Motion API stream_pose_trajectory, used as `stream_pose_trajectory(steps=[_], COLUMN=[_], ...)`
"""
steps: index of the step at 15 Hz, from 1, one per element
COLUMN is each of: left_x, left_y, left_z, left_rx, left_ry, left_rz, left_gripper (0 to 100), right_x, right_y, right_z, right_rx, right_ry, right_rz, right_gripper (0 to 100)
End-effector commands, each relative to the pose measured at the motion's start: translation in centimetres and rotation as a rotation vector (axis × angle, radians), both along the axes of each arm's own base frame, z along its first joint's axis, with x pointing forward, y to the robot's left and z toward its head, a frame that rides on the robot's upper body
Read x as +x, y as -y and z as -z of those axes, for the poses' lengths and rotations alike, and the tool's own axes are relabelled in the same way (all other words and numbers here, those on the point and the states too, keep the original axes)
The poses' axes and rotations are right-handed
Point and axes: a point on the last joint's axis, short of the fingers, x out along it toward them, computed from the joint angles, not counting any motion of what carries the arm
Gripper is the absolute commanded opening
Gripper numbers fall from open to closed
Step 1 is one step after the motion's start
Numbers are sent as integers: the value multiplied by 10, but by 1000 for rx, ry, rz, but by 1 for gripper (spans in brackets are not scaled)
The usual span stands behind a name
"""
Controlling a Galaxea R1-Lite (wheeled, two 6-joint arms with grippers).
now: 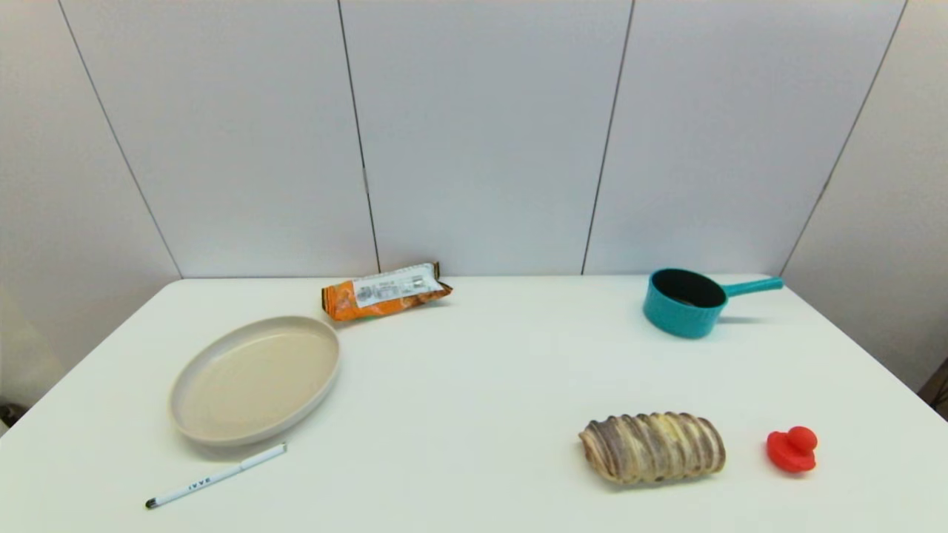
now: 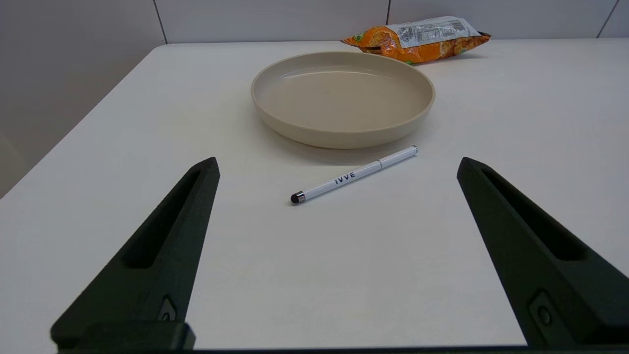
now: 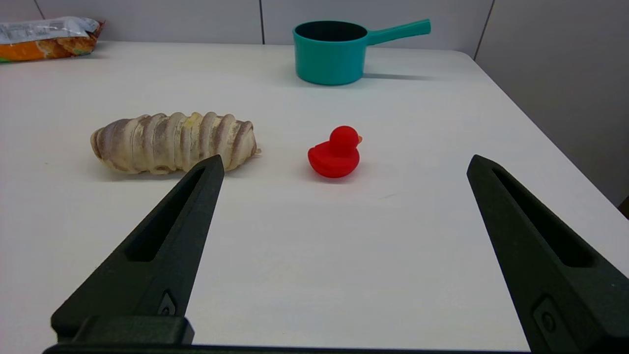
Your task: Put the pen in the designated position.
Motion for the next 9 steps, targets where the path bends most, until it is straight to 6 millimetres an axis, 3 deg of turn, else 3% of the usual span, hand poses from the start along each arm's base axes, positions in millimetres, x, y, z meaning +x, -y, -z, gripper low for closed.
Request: stream_pose_trajectory(steps=[1, 9], left_x=[0, 0], left_y=[0, 0], left_z=[0, 0], left_rx=[0, 0], left_ry=[0, 0], left_rz=[0, 0], left_gripper=[100, 100], right_x=[0, 0], right_y=[0, 0], right_z=[0, 0], right_rx=[5, 21], right_ry=[0, 1], right_rz=[2, 16], right_gripper=[100, 100])
